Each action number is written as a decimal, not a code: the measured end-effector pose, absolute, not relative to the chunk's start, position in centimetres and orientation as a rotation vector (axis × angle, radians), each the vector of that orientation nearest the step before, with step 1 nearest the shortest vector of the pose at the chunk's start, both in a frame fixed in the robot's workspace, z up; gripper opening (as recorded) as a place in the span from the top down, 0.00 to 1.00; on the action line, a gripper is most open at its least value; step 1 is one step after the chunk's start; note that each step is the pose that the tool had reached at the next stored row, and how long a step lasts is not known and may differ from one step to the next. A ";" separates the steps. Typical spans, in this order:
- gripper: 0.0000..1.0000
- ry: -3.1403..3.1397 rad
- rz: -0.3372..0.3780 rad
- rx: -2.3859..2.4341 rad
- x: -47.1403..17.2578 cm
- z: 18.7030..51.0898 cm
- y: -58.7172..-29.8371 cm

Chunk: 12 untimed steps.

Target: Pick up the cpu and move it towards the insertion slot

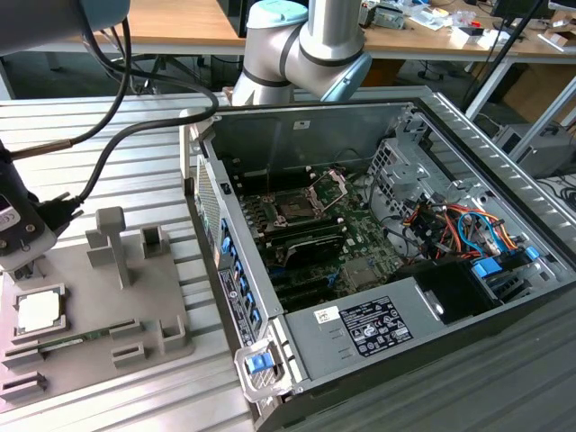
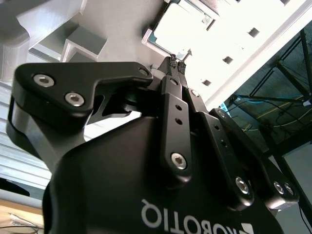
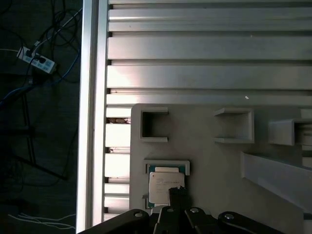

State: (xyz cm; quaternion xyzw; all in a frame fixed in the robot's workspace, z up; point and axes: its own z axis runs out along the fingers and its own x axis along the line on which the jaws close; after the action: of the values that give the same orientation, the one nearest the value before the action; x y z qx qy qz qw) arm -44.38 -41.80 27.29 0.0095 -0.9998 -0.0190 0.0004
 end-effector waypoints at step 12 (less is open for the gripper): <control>0.89 -3.140 -0.060 0.030 -44.4 27.1 -41.9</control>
State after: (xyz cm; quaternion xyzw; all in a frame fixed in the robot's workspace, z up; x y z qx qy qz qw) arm -44.38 -41.86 27.07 0.0095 -0.9998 -0.0190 0.0005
